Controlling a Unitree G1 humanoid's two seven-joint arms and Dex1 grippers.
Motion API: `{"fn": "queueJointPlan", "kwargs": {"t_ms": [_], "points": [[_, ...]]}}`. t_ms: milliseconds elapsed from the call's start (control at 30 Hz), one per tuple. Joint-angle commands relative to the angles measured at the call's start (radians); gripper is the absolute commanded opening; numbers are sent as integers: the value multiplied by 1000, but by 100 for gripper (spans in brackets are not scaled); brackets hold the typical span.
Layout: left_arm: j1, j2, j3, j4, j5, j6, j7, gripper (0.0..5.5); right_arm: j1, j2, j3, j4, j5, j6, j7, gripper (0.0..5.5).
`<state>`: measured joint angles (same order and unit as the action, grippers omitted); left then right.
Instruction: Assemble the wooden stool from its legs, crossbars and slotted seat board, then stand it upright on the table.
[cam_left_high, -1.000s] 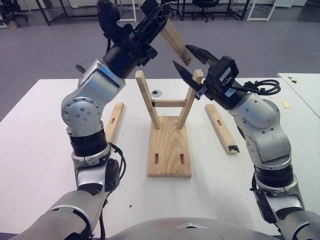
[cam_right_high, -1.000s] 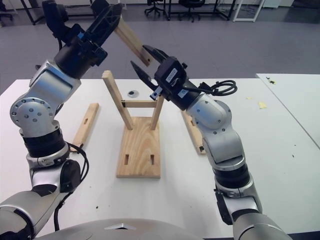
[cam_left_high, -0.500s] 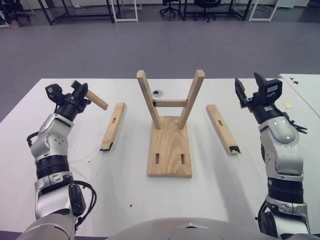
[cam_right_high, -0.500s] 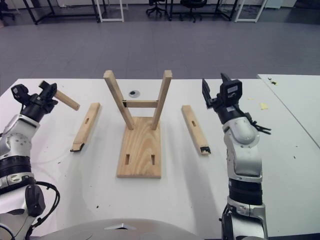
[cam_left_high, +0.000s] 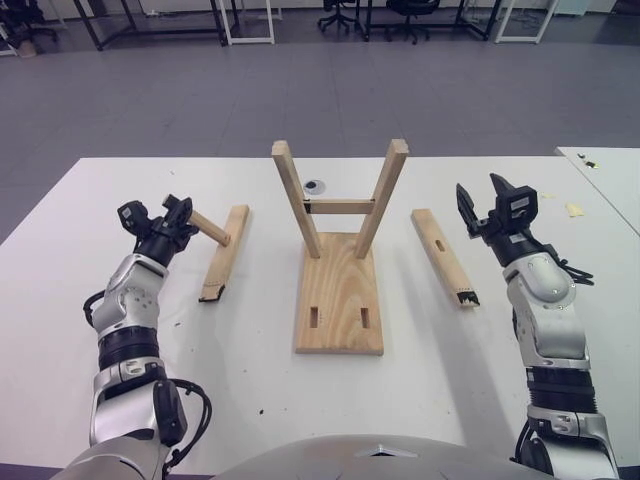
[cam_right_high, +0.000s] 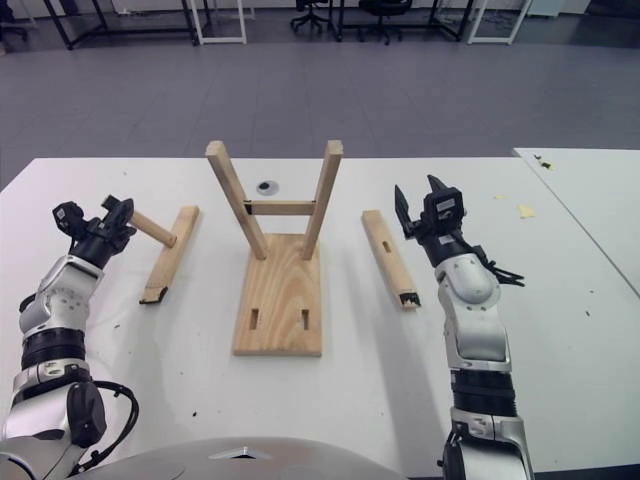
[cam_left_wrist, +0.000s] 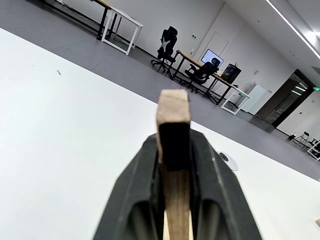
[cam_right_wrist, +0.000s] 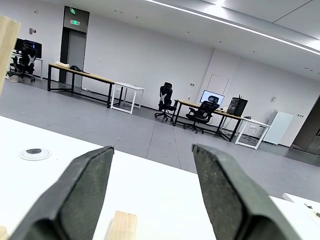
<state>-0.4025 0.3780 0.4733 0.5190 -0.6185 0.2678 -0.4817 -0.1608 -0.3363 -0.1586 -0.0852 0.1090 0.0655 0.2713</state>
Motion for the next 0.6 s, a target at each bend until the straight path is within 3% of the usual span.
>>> {"fn": "queueJointPlan", "kwargs": {"t_ms": [33,200,400,600], "points": [[18,-12,-16,37,50,-34,28,41,7,1,8,11,-14,-6,-7,291],[25,-13,-56,68,119,-92,58,41,14,0,19,0,-32,-11,-15,291],[106,-11,-177,83,274,-124,135,41,16,-15,38,-14,-77,-22,-20,291],[143,-18,-307,142,364,-110,108,41,10,-34,53,-17,-111,-27,-13,291]]}}
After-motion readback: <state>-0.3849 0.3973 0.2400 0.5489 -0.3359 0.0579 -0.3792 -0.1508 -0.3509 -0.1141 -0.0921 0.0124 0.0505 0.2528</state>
